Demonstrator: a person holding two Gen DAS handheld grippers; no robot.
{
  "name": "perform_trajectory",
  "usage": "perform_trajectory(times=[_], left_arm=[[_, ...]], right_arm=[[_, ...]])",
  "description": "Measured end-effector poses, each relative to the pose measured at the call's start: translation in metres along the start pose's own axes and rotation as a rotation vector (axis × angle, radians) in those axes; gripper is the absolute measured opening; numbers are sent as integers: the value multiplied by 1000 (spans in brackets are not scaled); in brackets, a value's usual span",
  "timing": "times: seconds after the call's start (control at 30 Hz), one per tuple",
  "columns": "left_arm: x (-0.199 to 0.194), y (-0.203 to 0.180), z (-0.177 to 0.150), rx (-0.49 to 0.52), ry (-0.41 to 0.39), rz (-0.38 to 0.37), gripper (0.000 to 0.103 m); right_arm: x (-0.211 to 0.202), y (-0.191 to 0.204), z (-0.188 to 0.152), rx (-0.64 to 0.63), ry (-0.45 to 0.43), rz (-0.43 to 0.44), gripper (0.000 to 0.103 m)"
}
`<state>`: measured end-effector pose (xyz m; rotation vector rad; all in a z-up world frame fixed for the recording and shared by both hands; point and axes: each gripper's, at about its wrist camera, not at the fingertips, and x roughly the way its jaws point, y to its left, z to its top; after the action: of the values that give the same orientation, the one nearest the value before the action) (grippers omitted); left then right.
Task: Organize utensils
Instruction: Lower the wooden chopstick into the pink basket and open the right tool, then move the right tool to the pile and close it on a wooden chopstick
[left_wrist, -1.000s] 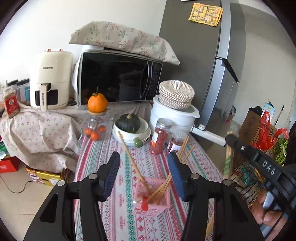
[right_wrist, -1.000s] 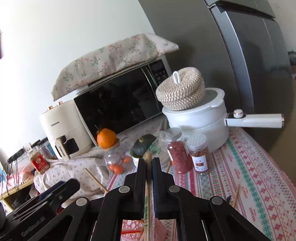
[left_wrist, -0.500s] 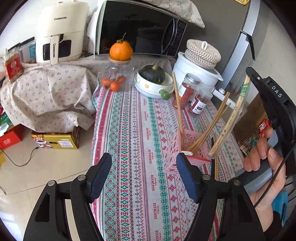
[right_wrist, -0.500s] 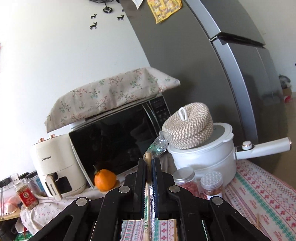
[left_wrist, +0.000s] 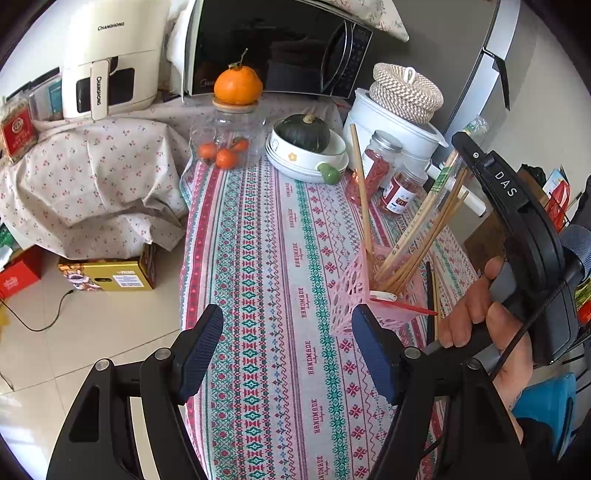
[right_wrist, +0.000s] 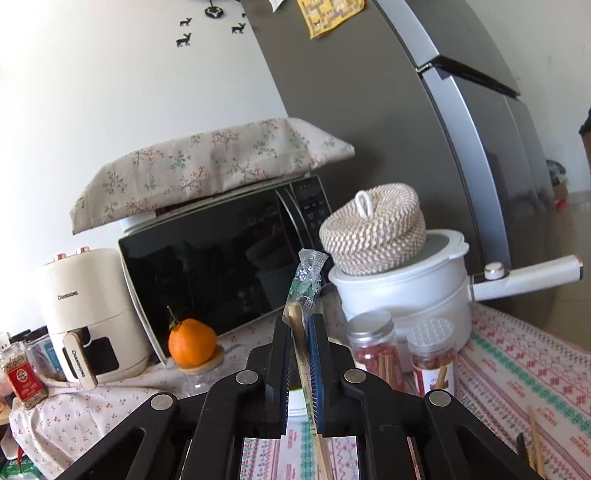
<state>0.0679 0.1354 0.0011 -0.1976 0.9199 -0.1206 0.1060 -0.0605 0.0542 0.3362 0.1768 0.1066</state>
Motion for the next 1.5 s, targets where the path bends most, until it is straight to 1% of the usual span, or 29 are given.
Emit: perform_trajectory(times=[0.1,0.13,0.2,0.23,0.33,0.5,0.57,0.63,0.67,0.7,0.77,0.83,0.97,1.03,1.13,1.23,1.33,1.5], left_arm=[[2,-3,-1,11,10,-2,75],[3,-4,-1,14,14,-1,75],[5,-6,-2,18,20,-3,75],[6,-7,-3,19,24,-5,77],[9,-11,-6,28,37,0,81],[8,-18,-12,59,44,5,86],[7,-22,-15,71,44,1,88],[5,-25,-19,81,42,-3,89],[5,-28,-21,87,42,-3,90],[4,-31,-23,95,43,-3,91],[4,-37,-28,112,41,-2,95],[3,-44,-32,134,37,1,99],[3,-59,-40,178,22,8,103],[4,-67,-43,200,17,16,103],[8,-78,-48,223,22,23,103],[14,-85,-52,229,47,8,103],[22,-91,-57,237,67,2,103],[36,-104,-66,269,104,12,103]], right_arm=[[1,-7,-1,27,60,28,15],[0,-10,1,35,72,40,22],[-3,-14,6,39,86,52,32],[-6,-15,9,37,89,59,34],[-16,-17,23,16,95,72,38],[-35,-24,43,-25,118,84,46],[-43,-30,49,-35,129,78,51],[-50,-37,54,-44,149,71,61],[-53,-41,57,-49,164,68,63],[-55,-45,58,-55,181,62,68],[-60,-54,59,-69,217,46,72],[-64,-63,58,-81,255,26,79],[-70,-83,52,-102,338,-12,88],[-74,-92,47,-112,368,-29,92],[-78,-105,39,-124,399,-55,95],[-76,-116,32,-152,451,-93,95],[-68,-128,24,-167,539,-117,95],[-50,-154,3,-110,718,-128,95]])
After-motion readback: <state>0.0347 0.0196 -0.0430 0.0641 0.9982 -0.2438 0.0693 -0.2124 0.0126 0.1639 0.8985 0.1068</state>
